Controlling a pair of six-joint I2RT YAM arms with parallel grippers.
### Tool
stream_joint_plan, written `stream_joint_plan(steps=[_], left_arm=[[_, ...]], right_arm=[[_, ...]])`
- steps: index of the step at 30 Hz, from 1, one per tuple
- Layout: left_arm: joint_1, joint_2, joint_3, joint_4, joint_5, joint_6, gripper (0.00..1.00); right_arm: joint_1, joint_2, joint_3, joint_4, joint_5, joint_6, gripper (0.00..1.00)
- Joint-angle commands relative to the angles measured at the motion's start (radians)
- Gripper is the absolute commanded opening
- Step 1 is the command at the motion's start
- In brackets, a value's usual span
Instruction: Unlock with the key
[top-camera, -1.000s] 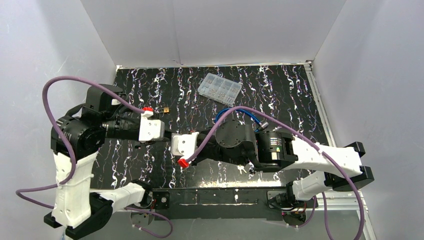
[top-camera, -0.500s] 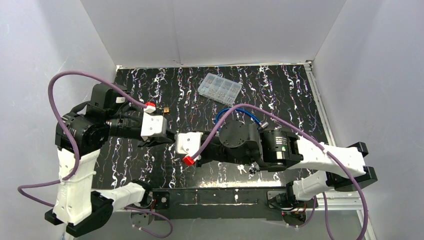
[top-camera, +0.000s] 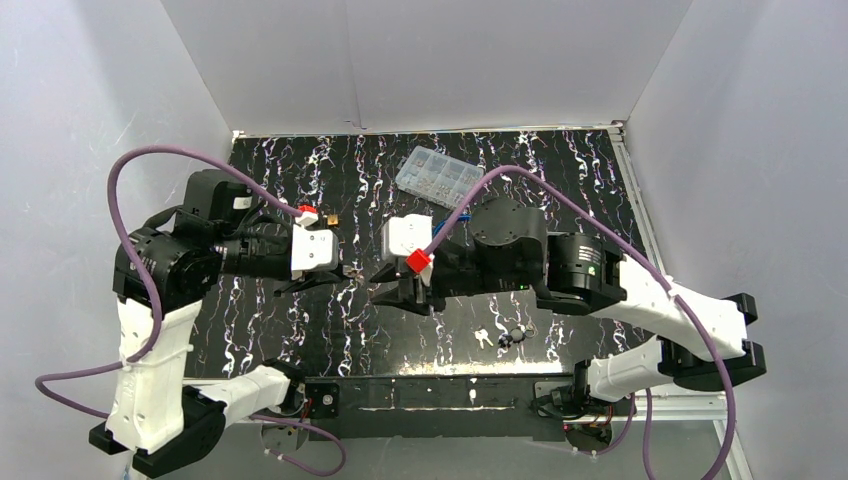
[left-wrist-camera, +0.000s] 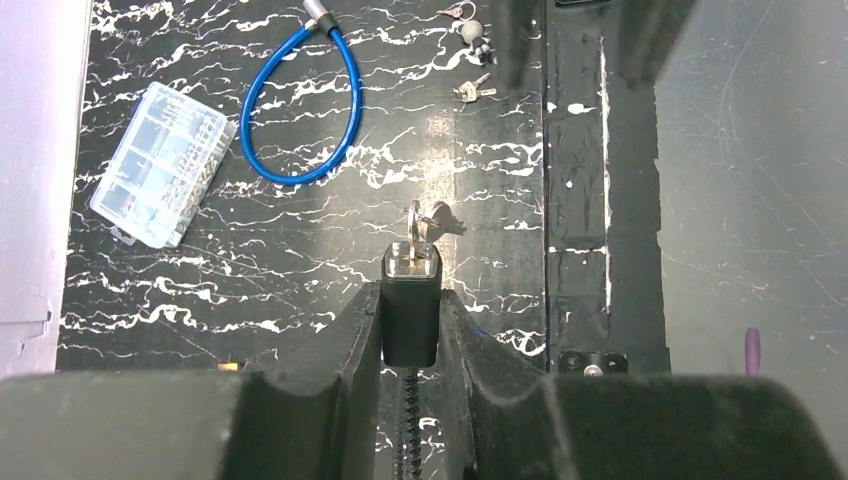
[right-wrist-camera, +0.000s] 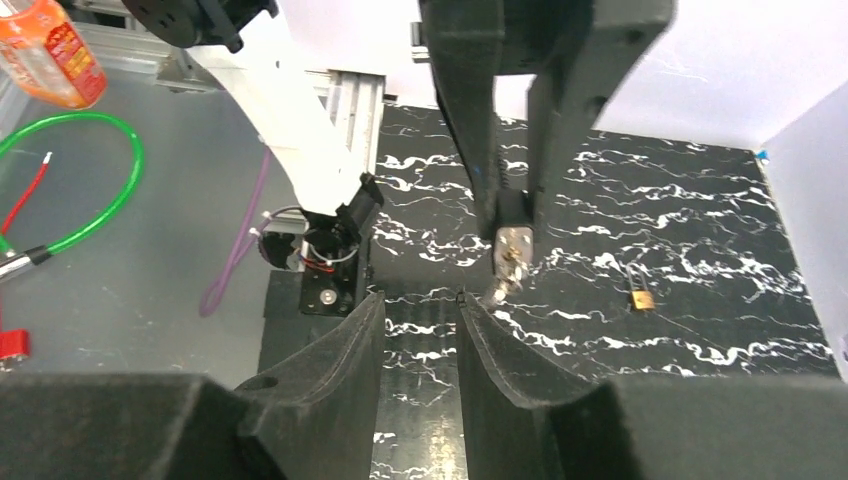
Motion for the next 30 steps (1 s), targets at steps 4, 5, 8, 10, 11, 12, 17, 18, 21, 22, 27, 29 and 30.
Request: stream_joint_plan(steps=[4,5,8,10,11,12,17,18,21,22,27,29,30], left_arm=[[0.006,-0.008,-0.002,-0.123,0.008,-0.001,0.00],[0.003,-0.008,-0.002,-0.126,0.007,0.002,0.00],[0.005,-0.015,0.002,-0.128,0.012,0.006,0.00],[0.005,-0.016,0.006,-0.132,0.012,0.006,0.00],[0.005,-0.016,0.009,-0.136,0.012,0.008,0.00],[0.005,-0.017,0.012,-0.138,0.012,0.010,0.00],[0.005,-0.017,0.013,-0.135,0.016,0.009,0.00],[0.006,-0.016,0.014,-0.135,0.017,0.008,0.00],[0.005,-0.016,0.017,-0.132,0.016,0.007,0.00],[0.005,-0.017,0.017,-0.132,0.014,0.007,0.00],[0.005,-0.018,0.021,-0.128,0.007,0.005,0.00],[0.006,-0.017,0.024,-0.126,0.007,0.008,0.00],[0.006,-0.017,0.025,-0.127,0.009,0.008,0.00]], right_arm=[[-0.030,0.064,0.046,0.062,-0.033,0.048,0.39],[-0.039,0.067,0.042,0.074,-0.035,0.053,0.39],[-0.053,0.075,0.018,0.109,-0.018,0.058,0.40],[-0.061,0.062,-0.010,0.156,0.004,0.064,0.41],[-0.066,0.052,-0.026,0.179,0.008,0.069,0.41],[-0.070,0.044,-0.036,0.197,0.009,0.074,0.42],[-0.076,0.064,-0.034,0.203,-0.003,0.083,0.43],[-0.076,0.069,-0.035,0.202,-0.012,0.088,0.43],[-0.076,0.077,-0.042,0.201,-0.023,0.096,0.42],[-0.076,0.078,-0.043,0.199,-0.027,0.098,0.41],[-0.076,0.095,-0.025,0.152,-0.014,0.090,0.34],[-0.076,0.099,-0.027,0.138,-0.006,0.083,0.36],[-0.076,0.100,-0.030,0.137,-0.002,0.080,0.37]])
